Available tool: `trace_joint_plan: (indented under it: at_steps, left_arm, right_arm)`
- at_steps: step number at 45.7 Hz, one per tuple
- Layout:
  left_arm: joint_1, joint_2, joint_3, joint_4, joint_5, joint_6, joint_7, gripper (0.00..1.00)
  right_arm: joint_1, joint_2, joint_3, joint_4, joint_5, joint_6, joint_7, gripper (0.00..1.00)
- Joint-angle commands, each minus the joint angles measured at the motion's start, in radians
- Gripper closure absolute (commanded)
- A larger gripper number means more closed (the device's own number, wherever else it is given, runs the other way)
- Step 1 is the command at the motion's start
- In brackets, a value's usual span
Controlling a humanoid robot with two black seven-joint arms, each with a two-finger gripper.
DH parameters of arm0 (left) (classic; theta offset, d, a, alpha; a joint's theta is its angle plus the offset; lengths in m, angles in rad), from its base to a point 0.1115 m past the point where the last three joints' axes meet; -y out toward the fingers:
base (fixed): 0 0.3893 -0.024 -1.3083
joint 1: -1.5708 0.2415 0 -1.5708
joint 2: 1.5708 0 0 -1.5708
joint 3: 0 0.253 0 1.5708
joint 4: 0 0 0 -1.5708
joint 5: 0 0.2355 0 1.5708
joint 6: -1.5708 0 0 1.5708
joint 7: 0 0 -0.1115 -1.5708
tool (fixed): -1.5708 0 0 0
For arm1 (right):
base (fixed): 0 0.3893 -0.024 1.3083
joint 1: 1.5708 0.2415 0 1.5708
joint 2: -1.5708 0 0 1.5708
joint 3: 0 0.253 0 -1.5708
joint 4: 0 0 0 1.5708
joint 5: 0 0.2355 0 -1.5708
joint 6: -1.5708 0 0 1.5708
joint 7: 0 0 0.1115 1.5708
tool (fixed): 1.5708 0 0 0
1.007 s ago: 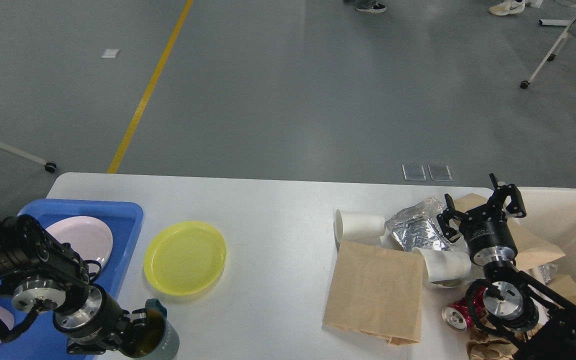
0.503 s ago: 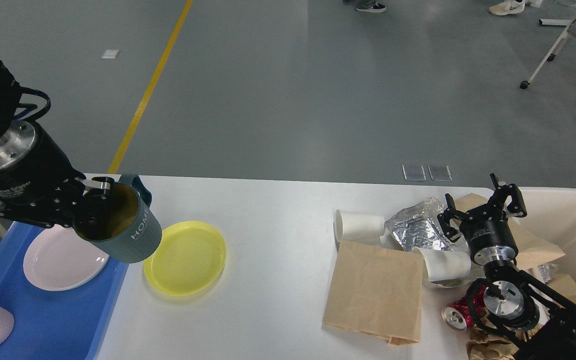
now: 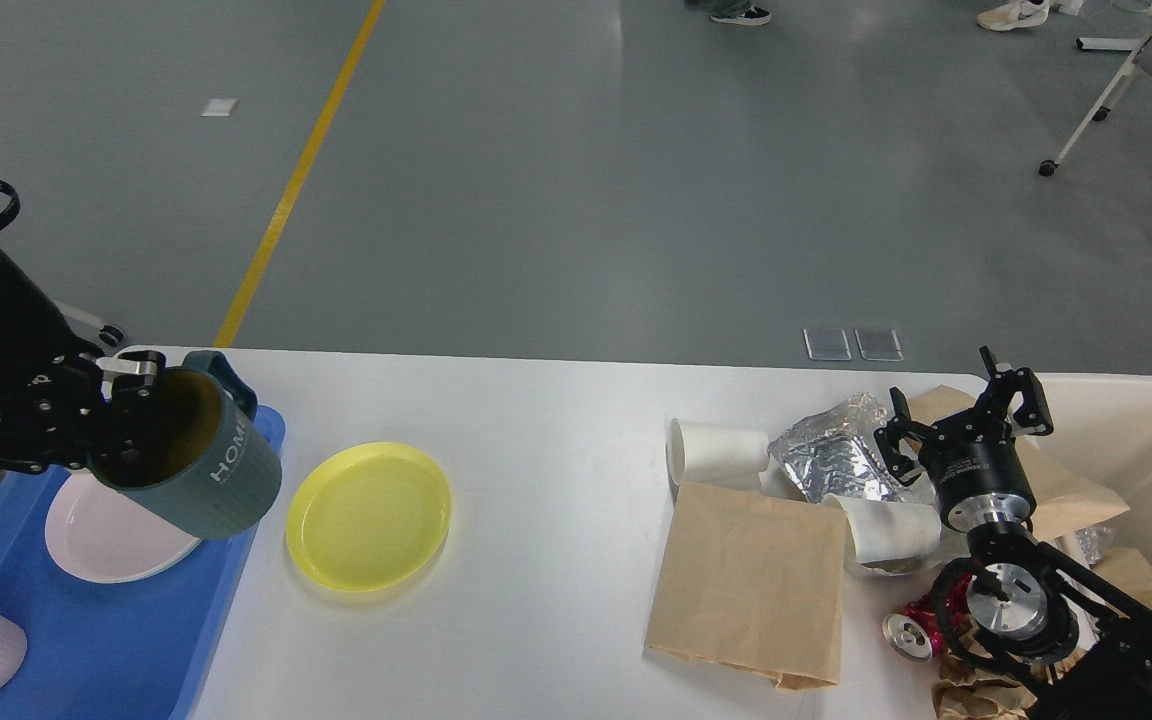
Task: Tidy desktop
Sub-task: 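Lift the teal mug and set it down near the tray corner, then release the teal mug and raise the left gripper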
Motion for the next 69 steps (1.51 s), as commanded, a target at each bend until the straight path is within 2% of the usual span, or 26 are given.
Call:
trace_joint_plan:
  at_steps: [1,8,17,28,39,49,59,63,65,67,69]
  left_arm:
    - [0.201,0.146,-0.03,0.149,0.116,0.006,-0.009,1.0]
    - [0.481,0.252,-0.153,0.33,0.185,0.025,-0.007,1.0]
    - [0.801,0.312,-0.343,0.542,0.232,0.029,-0.001,0.99]
    - [1.076,0.333,-0.558,0.674,0.34,0.038,-0.004,0.99]
    - [1.141,0.329,-0.585,0.685,0.34,0.098,-0.004,0.98]
    - [1.154,0.326,-0.588,0.685,0.334,0.108,-0.007,0.98]
    - [1.182,0.318,-0.593,0.685,0.32,0.154,-0.004,0.95]
    - [1.188,0.316,-0.596,0.685,0.318,0.182,-0.01,0.9]
    - [1.191,0.315,-0.598,0.685,0.318,0.193,-0.012,0.84]
    - [1.194,0.313,-0.598,0.685,0.317,0.205,-0.012,0.68]
    - [1.196,0.313,-0.598,0.685,0.317,0.22,-0.01,0.45]
  right_arm:
    - [0.0,0.0,0.0,0.0,0.0,0.002,0.0,0.0]
    - [0.0,0.0,0.0,0.0,0.0,0.0,0.0,0.0]
    - [0.0,0.0,0.0,0.0,0.0,0.002,0.0,0.0]
    - [0.0,0.0,0.0,0.0,0.0,0.0,0.0,0.0]
    - [0.0,0.001,0.0,0.0,0.0,0.0,0.0,0.0]
    - [0.0,0.0,0.0,0.0,0.0,0.002,0.0,0.0]
    - [0.0,0.0,0.0,0.0,0.0,0.002,0.0,0.0]
    - [0.0,0.0,0.0,0.0,0.0,0.0,0.0,0.0]
    - [0.0,0.0,0.0,0.0,0.0,0.0,0.0,0.0]
    - [0.0,0.0,0.0,0.0,0.0,0.0,0.0,0.0]
    - [0.0,0.0,0.0,0.0,0.0,0.0,0.0,0.0]
